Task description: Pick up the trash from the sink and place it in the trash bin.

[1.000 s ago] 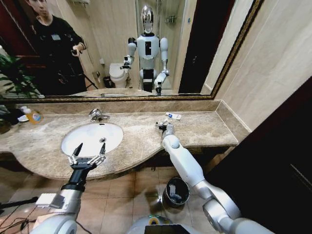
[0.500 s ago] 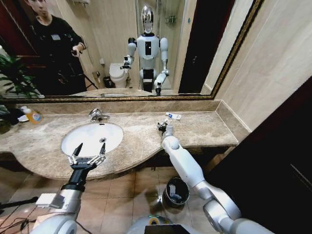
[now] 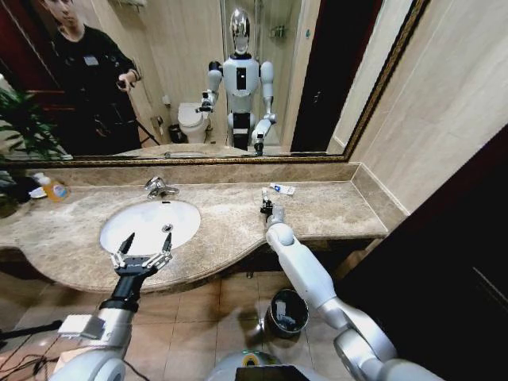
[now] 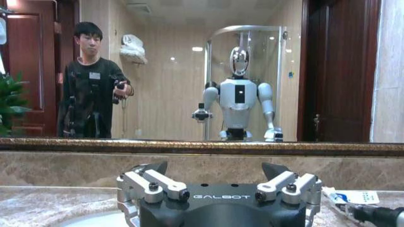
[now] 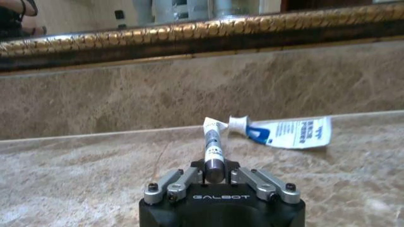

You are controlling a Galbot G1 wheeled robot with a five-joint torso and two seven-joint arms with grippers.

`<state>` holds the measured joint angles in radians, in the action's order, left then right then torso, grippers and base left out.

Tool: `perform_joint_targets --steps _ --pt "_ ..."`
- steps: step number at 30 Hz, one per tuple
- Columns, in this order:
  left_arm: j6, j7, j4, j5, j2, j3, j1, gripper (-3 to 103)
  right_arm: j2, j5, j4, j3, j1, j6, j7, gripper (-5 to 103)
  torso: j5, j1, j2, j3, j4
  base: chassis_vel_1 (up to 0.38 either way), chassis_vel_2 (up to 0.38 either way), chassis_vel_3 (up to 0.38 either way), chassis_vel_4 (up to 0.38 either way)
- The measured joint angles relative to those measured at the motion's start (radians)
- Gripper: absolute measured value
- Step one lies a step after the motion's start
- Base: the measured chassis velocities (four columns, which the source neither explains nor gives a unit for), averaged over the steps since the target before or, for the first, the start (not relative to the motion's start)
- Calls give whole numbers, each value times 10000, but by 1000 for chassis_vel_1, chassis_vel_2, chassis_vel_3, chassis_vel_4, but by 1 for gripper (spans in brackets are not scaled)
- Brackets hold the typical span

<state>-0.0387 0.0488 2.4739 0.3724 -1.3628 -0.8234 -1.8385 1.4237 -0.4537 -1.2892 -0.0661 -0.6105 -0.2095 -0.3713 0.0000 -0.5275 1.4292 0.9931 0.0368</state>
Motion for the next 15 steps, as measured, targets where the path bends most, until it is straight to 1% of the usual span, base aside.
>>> perform_joint_targets --steps 4,6,8,9,11,13,14,15 --pt "0 0 0 1 0 0 0 100 -255 -3 -422 -19 -186 2 -33 18 1 0 0 0 0 0 0 0 0" --pt "0 0 0 0 0 0 0 100 -560 -18 -937 -64 -454 4 -35 18 0 0 0 0 0 0 0 0 0" --pt "0 0 0 0 0 0 0 100 -634 -23 -1097 -84 -552 4 -34 18 1 0 0 0 0 0 0 0 0" --pt "0 0 0 0 0 0 0 100 -850 -24 -1592 -146 -853 4 -6 18 2 0 0 0 0 0 0 0 0" --pt "0 0 0 0 0 0 0 100 -1207 -29 -2380 -211 -1391 -6 162 18 0 0 0 0 0 0 0 0 0" --pt "0 3 0 0 0 1 0 100 -1317 -33 -2600 -227 -1561 -17 231 18 1 0 0 0 -1 0 0 0 0" --pt "0 2 0 0 0 0 0 100 -1666 -24 -3242 -330 -2108 -21 499 18 2 0 0 -1 1 0 0 0 0" --pt "0 3 0 0 0 0 0 100 -1819 -8 -3510 -412 -2374 -20 667 18 2 0 0 -1 0 0 0 0 0"
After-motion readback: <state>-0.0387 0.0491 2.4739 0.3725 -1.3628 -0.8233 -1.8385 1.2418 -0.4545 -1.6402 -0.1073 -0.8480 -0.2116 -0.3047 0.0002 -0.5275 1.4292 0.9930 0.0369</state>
